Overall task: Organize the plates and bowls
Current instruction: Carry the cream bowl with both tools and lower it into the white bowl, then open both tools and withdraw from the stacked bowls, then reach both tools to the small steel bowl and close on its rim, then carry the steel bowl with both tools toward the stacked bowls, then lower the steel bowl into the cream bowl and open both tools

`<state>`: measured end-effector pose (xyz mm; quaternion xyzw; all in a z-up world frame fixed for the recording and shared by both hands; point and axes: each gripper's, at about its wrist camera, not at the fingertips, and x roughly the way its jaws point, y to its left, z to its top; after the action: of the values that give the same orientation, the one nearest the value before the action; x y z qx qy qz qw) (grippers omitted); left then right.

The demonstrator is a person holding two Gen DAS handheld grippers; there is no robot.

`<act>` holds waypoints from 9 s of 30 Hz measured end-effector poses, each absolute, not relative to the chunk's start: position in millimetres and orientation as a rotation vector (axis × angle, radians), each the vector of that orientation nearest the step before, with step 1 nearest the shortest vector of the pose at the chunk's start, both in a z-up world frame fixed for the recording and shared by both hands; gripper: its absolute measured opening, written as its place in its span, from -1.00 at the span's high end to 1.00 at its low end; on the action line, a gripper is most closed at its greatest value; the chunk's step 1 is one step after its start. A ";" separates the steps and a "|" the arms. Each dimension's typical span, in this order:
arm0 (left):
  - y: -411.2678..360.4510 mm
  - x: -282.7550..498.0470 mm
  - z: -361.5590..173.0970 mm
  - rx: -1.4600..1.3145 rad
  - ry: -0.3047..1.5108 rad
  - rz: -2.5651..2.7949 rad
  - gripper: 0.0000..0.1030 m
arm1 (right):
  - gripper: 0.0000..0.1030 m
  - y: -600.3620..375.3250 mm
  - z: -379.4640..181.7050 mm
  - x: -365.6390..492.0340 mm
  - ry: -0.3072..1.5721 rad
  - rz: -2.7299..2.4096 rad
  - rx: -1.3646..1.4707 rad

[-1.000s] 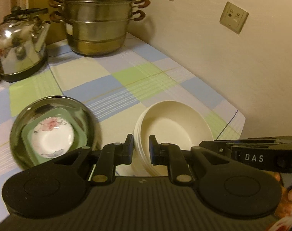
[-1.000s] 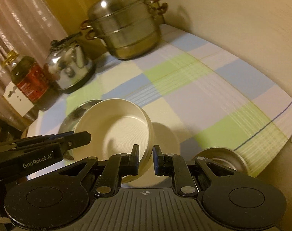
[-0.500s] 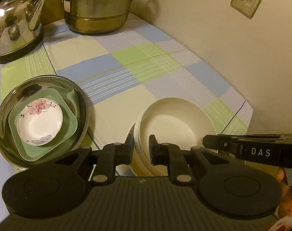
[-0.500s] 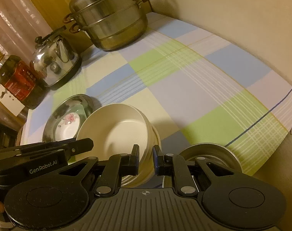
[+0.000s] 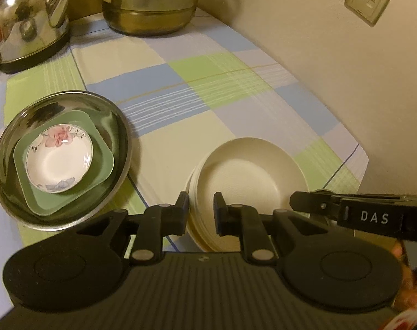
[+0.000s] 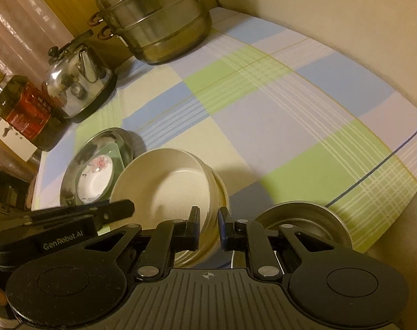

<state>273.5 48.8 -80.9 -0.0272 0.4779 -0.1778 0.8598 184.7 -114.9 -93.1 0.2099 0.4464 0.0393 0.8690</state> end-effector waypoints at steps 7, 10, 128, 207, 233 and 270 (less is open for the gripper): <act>49.5 264.0 -65.2 -0.055 0.953 -0.354 0.60 | 0.64 -118.3 -88.2 179.8 0.896 0.083 0.446; 48.3 254.7 -54.2 -0.042 0.924 -0.341 0.60 | 0.15 -121.1 -82.0 171.9 0.866 0.097 0.456; -73.3 187.1 -124.0 -0.123 1.026 -0.212 0.83 | 0.90 -205.8 -139.6 129.8 0.861 0.197 0.150; 49.1 215.8 -29.6 -0.198 0.828 -0.213 0.82 | 0.90 -116.7 -44.3 170.8 0.779 0.239 0.289; 52.6 242.9 -63.1 -0.211 0.936 -0.240 0.82 | 0.90 -120.0 -71.7 191.3 0.879 0.175 0.355; 52.6 140.7 -35.8 -0.097 0.918 -0.175 0.55 | -0.26 -126.7 -64.7 109.3 0.879 0.335 0.294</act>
<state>140.7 52.6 -35.8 -0.0465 0.4424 -0.0843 0.8916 109.3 -126.7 -64.7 0.1413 0.4221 0.1607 0.8809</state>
